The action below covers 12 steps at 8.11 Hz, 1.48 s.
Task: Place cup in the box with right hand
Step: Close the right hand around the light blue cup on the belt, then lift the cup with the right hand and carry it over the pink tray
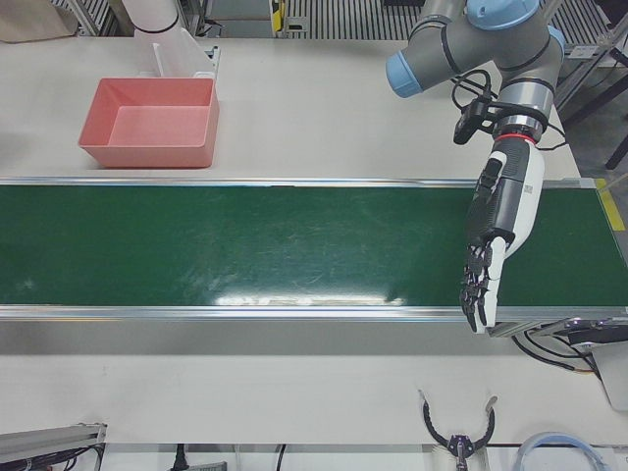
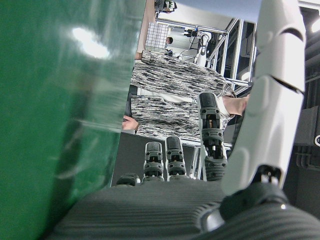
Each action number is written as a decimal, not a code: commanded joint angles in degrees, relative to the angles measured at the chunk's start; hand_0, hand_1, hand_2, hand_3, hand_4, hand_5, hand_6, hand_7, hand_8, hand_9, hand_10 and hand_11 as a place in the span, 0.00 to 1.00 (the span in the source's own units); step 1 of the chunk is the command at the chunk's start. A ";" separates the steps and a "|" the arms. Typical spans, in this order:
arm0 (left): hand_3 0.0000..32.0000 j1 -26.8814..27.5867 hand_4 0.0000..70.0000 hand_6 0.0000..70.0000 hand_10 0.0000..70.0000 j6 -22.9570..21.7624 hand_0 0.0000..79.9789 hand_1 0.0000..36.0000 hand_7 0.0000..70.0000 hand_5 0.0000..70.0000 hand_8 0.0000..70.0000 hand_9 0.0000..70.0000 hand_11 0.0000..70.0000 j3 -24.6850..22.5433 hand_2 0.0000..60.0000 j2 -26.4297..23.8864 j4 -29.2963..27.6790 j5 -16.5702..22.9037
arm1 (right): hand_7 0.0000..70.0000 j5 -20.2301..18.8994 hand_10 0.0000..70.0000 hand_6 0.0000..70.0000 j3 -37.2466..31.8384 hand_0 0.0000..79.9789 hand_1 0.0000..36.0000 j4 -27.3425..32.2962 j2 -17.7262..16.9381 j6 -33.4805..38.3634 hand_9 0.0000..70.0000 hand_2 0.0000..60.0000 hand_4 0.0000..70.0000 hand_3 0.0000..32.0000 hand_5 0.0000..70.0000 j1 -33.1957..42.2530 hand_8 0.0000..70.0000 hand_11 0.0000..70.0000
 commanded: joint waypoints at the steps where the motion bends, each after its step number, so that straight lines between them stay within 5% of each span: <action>1: 0.00 0.00 0.00 0.00 0.00 0.00 0.00 0.00 0.00 0.00 0.00 0.00 0.00 0.00 0.00 0.00 -0.02 0.00 | 0.36 -0.37 0.00 0.09 -0.12 0.70 0.42 -0.03 -0.11 0.00 0.24 0.04 0.41 0.00 0.08 -0.04 0.12 0.02; 2: 0.00 0.00 0.00 0.00 0.00 0.00 0.00 0.00 0.00 0.00 0.00 0.00 0.00 0.00 0.00 0.00 -0.02 0.00 | 0.36 -0.37 0.00 0.09 -0.12 0.68 0.49 -0.03 -0.11 0.00 0.25 0.17 0.37 0.00 0.08 0.05 0.12 0.02; 5: 0.00 0.00 0.00 0.00 0.00 0.00 0.00 0.00 0.00 0.00 0.00 0.00 0.00 0.00 0.00 0.00 -0.02 0.00 | 0.38 -0.11 0.01 0.10 -0.38 0.69 0.44 -0.47 -0.20 0.09 0.26 0.09 0.40 0.00 0.08 2.06 0.13 0.03; 6: 0.00 0.00 0.00 0.00 0.00 -0.09 0.00 0.00 0.00 0.00 0.00 0.00 0.00 0.00 0.00 0.00 -0.02 0.00 | 0.49 -0.20 0.05 0.13 -0.38 0.71 0.47 -0.47 -0.55 0.00 0.35 0.04 0.48 0.00 0.09 2.68 0.18 0.09; 7: 0.00 0.00 0.00 0.00 0.00 0.00 0.00 0.00 0.00 0.00 0.00 0.00 0.00 0.00 0.00 0.00 -0.02 0.00 | 0.99 -0.11 0.17 0.24 0.05 0.67 0.93 -0.56 -0.90 0.09 0.66 1.00 0.70 0.00 0.14 3.65 0.37 0.27; 8: 0.00 0.00 0.00 0.00 0.00 0.00 0.00 0.00 0.00 0.00 0.00 0.00 0.00 0.00 0.00 0.00 -0.02 0.00 | 1.00 -0.11 0.29 0.37 1.10 0.64 1.00 -0.82 -1.43 0.09 0.90 1.00 1.00 0.00 0.15 4.53 0.54 0.45; 9: 0.00 0.00 0.00 0.00 0.00 0.00 0.00 0.00 0.00 0.00 0.00 0.00 0.00 0.00 0.00 0.00 -0.02 0.00 | 1.00 -0.11 0.50 0.52 2.59 0.63 1.00 -0.82 -2.82 0.09 1.00 1.00 1.00 0.00 0.18 4.62 0.75 0.71; 10: 0.00 0.00 0.00 0.00 0.00 -0.09 0.00 0.00 0.00 0.00 0.00 0.00 0.00 0.00 0.00 0.00 -0.02 0.00 | 1.00 -0.11 0.62 0.58 4.87 0.65 1.00 -0.82 -3.45 0.09 1.00 1.00 1.00 0.00 0.19 5.14 0.86 0.88; 12: 0.00 0.00 0.00 0.00 0.00 0.00 0.00 0.00 0.00 0.00 0.00 0.00 0.00 0.00 0.00 0.00 -0.02 0.00 | 1.00 0.24 0.63 0.56 13.98 0.68 1.00 -4.49 -3.72 -0.17 1.00 1.00 1.00 0.00 0.19 1.84 0.85 0.88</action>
